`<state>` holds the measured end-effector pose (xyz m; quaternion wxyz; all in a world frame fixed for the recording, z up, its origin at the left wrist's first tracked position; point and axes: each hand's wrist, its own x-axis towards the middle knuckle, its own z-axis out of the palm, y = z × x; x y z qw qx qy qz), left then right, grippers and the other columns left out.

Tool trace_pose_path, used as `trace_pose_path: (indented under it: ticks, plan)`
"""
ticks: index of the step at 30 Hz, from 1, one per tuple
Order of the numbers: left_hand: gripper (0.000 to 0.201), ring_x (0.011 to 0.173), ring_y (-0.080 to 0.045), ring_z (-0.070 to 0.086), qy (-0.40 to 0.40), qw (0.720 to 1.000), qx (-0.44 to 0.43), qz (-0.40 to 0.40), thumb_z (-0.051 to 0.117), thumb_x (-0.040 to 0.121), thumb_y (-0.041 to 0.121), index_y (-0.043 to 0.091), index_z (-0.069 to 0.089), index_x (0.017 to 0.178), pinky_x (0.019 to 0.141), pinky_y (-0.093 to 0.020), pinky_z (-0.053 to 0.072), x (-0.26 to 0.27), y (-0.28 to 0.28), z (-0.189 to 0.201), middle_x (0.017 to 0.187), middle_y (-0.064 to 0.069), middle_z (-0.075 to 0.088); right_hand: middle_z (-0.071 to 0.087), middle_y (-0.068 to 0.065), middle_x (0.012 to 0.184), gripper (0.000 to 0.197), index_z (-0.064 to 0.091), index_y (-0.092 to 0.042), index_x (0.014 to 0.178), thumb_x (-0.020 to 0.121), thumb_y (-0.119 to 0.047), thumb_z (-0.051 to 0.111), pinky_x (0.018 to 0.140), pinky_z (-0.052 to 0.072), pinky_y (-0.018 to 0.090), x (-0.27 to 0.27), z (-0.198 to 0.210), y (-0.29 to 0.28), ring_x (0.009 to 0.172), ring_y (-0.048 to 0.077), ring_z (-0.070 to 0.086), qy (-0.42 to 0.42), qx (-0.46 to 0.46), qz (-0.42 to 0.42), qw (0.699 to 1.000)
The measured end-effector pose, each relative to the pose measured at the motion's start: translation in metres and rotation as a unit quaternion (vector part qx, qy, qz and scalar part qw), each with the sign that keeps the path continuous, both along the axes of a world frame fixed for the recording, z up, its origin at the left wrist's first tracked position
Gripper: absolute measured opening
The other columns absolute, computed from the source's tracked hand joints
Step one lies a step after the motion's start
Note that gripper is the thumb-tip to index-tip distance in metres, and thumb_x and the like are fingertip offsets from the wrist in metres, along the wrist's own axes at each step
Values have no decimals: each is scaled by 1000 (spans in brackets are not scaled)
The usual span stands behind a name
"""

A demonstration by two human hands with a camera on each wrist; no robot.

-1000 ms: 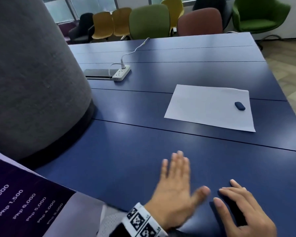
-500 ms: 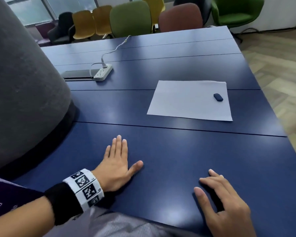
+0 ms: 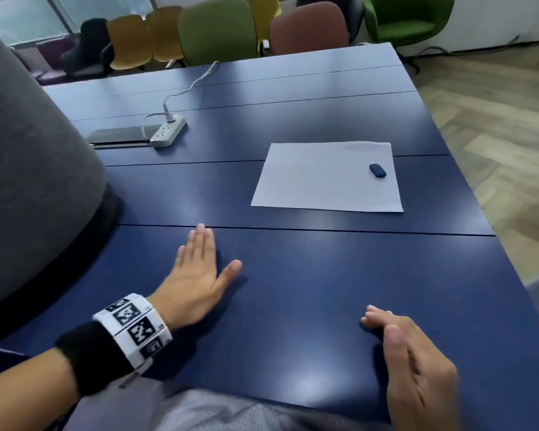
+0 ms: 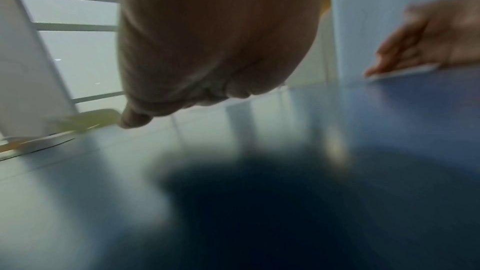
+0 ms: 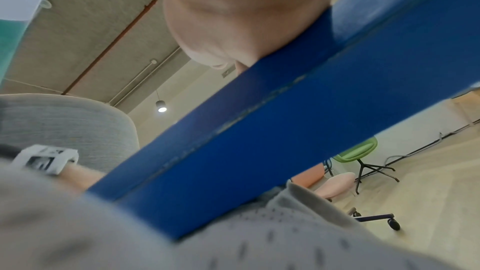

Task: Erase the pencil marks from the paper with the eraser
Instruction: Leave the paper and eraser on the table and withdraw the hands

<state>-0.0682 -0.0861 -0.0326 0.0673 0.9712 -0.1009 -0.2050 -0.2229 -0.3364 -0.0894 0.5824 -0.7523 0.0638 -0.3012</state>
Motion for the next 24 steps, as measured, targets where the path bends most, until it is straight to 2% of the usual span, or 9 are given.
trace_pose_path:
  ticks: [2,5,8,11,15,16,18,21,24]
  plan:
    - [123,142,-16,-31,23,995,80,48,-17,59,90,7,-24,149,119,-38,-13,10,38,-5,155,-7,-35,67,-20,103,61,73,-9,89,97,-55,34,97,39,6,0,-2,2,105,-9,60,0,0,12,1000]
    - [123,142,-21,-32,49,995,85,21,-15,58,88,5,-25,149,119,-40,-12,14,30,-11,154,-12,-35,67,-20,101,62,73,-8,88,98,-55,33,98,39,7,2,-2,2,104,-6,61,-10,-5,16,1000]
    - [135,138,-24,-38,56,993,54,-86,-20,46,96,8,-27,148,117,-40,-18,8,-26,-16,151,-13,-40,68,-17,99,61,73,-8,86,98,-53,34,97,41,8,1,-1,4,104,-5,62,-13,-6,6,1000]
    - [114,137,-24,-40,53,969,41,-236,-6,68,88,10,-24,149,117,-43,-18,-15,-99,-20,152,-15,-37,69,-10,90,53,71,-6,78,99,-40,37,93,45,12,-1,-1,1,98,-2,65,-36,4,-28,999]
    - [93,145,-16,-27,86,915,-16,-395,-1,85,75,12,-18,152,120,-39,-13,-32,-163,-10,159,-7,-25,70,-1,77,45,64,-6,69,96,-27,36,84,52,26,-5,-4,-5,83,15,68,-69,89,-130,985]
    - [87,146,-12,-23,93,910,-41,-402,5,92,70,12,-17,153,121,-38,-11,-26,-167,-4,161,-5,-22,70,1,76,44,64,-7,69,97,-27,36,83,52,30,-6,-5,-6,83,19,68,-65,106,-152,981]
    - [82,146,-9,-22,77,927,-55,-362,12,97,63,11,-19,152,121,-35,-7,-6,-159,4,161,-3,-22,69,4,73,45,65,-7,68,97,-27,37,80,52,32,-6,-5,-5,83,26,68,-71,123,-168,976]
    - [85,145,-13,-26,38,969,27,-244,8,93,65,9,-21,151,121,-36,-9,28,-128,4,158,-6,-28,67,5,72,46,65,-6,68,96,-29,37,76,52,22,-7,-3,-5,79,20,67,-83,131,-156,976]
    - [88,143,-18,-30,36,964,106,-241,10,93,67,7,-23,150,120,-38,-12,35,-114,-6,156,-9,-32,66,3,71,47,64,-3,67,94,-31,37,75,50,13,-5,-4,-4,77,14,68,-81,132,-145,977]
